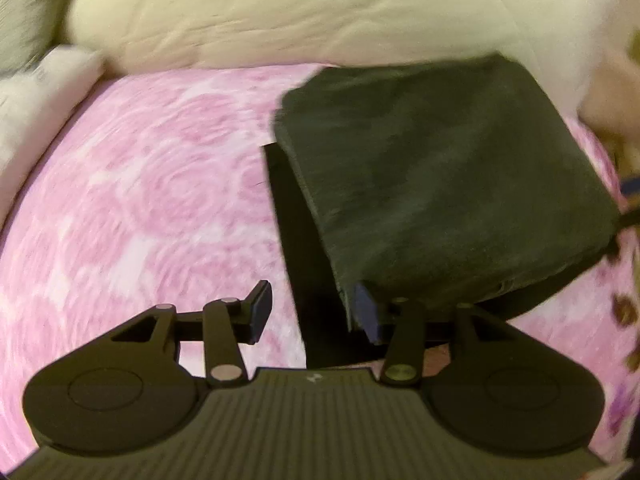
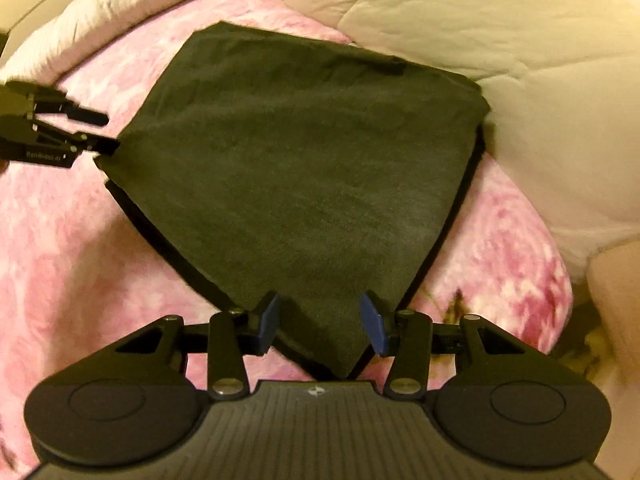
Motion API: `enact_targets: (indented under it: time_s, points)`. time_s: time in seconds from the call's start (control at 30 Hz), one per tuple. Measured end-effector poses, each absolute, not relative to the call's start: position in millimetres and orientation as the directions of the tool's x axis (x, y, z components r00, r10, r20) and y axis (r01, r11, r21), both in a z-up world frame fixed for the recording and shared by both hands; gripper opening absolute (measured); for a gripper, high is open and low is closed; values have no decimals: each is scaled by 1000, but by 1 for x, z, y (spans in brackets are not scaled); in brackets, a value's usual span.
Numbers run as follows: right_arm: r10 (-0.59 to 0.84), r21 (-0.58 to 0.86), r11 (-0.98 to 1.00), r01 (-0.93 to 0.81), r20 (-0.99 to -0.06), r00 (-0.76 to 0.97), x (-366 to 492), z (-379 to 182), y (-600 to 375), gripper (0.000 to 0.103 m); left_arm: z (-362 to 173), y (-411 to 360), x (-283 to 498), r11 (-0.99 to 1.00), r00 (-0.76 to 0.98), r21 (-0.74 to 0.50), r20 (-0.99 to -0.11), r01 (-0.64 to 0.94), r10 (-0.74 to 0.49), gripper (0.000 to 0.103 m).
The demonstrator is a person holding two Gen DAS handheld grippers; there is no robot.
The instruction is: Fold clothes
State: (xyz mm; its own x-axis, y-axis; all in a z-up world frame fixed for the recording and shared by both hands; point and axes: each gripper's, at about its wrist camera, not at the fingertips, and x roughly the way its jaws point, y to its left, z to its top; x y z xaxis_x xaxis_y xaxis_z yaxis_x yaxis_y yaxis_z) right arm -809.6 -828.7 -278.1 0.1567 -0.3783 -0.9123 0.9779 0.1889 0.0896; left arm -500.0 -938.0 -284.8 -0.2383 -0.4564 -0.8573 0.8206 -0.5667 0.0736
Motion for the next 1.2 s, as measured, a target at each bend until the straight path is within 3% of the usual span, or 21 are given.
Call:
enact_targets:
  time_s: [0.1,0.33,0.4,0.43,0.57,0.83,1.2]
  points:
    - [-385,95,156,983,-911,149,-809,-260,-818,49,-272,-924,-487,-494,-226,41,-853,868,-469,47]
    - [-418,111,77,991,-899,134,-802,-216,-796,81,-238,-873,-469,-377,-223,-23,-839,926,-497,73]
    - [-424,115,63,991,-896,131,-797,-205,-787,83,-229,-858,-464,-342,-221,-42,-835,939,-505,87]
    - [-424,119,53,991,-896,130,-794,-200,-783,88,-225,-851,-464,-332,-226,-52,-830,942,-510,89]
    - [-430,141,-22,990,-895,118,-789,-180,-760,88,-208,-818,-467,-293,-223,-67,-812,954,-539,101]
    - [-423,178,-138,974,-900,104,-776,-161,-706,88,-180,-775,-471,-297,-222,-48,-779,954,-586,102]
    - [-482,218,-156,963,-868,119,-749,-151,-657,88,-136,-715,-483,-342,-206,14,-774,940,-599,102]
